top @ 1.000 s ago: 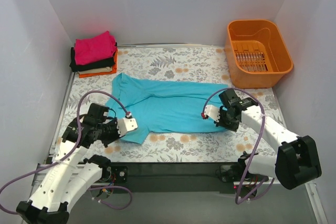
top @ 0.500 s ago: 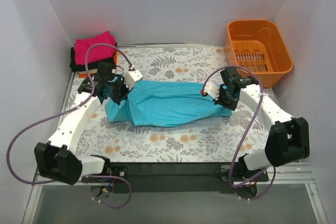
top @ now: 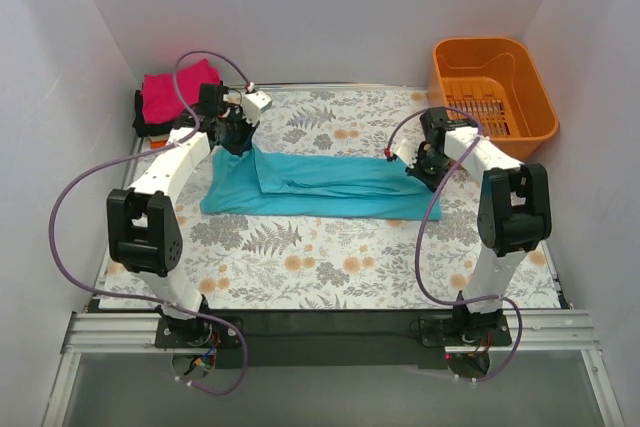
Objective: Fold and stack the t-shirts
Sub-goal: Fold the tshirt
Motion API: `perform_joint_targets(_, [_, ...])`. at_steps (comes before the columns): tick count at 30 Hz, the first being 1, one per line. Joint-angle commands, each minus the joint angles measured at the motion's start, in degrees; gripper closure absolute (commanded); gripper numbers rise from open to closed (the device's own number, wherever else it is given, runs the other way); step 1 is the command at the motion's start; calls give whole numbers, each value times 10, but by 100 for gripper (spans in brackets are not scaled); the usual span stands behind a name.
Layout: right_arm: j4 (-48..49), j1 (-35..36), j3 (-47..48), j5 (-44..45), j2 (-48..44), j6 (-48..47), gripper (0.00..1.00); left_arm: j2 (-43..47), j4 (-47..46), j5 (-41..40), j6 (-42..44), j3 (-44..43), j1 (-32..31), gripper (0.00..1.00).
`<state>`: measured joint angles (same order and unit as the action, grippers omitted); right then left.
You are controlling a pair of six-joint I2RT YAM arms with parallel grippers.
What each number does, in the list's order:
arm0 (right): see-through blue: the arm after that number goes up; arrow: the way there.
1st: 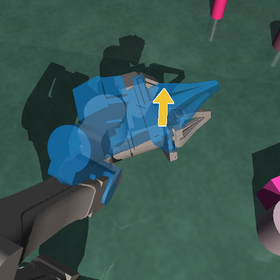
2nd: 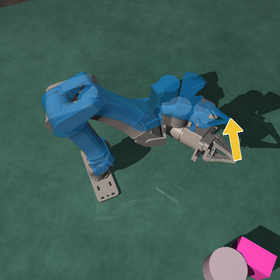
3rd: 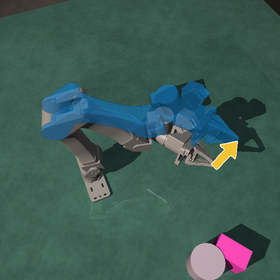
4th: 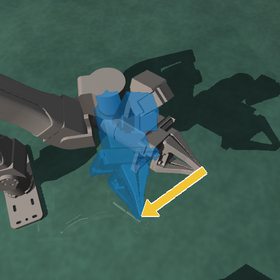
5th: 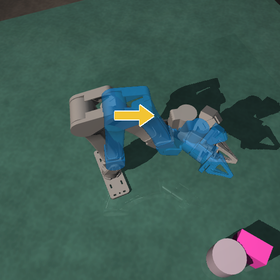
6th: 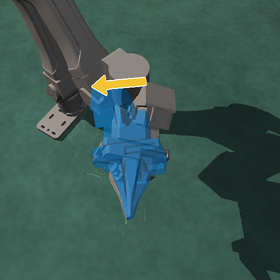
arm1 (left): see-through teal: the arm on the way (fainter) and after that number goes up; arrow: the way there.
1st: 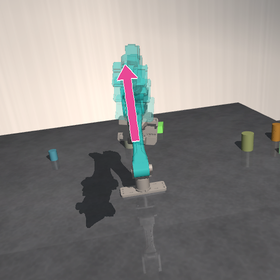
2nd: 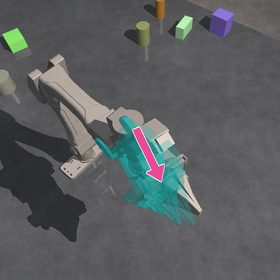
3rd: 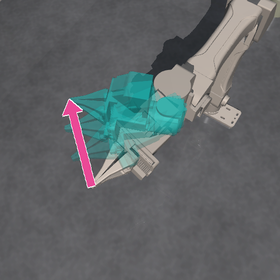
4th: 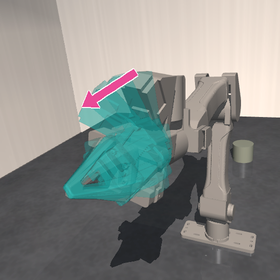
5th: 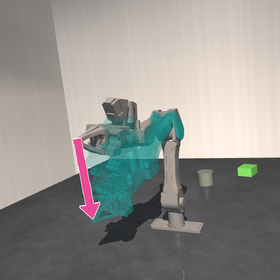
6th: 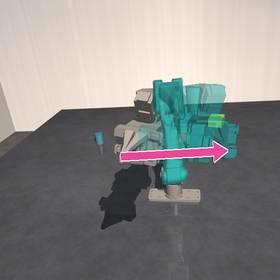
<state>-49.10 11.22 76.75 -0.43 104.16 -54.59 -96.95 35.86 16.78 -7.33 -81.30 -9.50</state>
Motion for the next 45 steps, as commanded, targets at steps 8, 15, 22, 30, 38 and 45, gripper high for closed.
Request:
perform_joint_targets(8, [9,-1,76,2,63,-4,99,-60,-51,-8,-23,-36,0,100])
perform_joint_targets(15, [15,2,93,2,73,23,39,-157,-64,-46,-101,-110,1,77])
perform_joint_targets(22, [5,17,88,0,5,45,37,-130,16,-12,-168,-146,13,63])
perform_joint_targets(30, [-9,20,31,-13,-12,72,61,-30,66,71,-279,16,11,66])
perform_joint_targets(38, [-13,23,0,-23,1,91,56,-17,33,50,-321,76,6,69])
perform_joint_targets(45, [-13,19,-18,-15,5,91,48,-38,28,44,-329,68,-1,61])
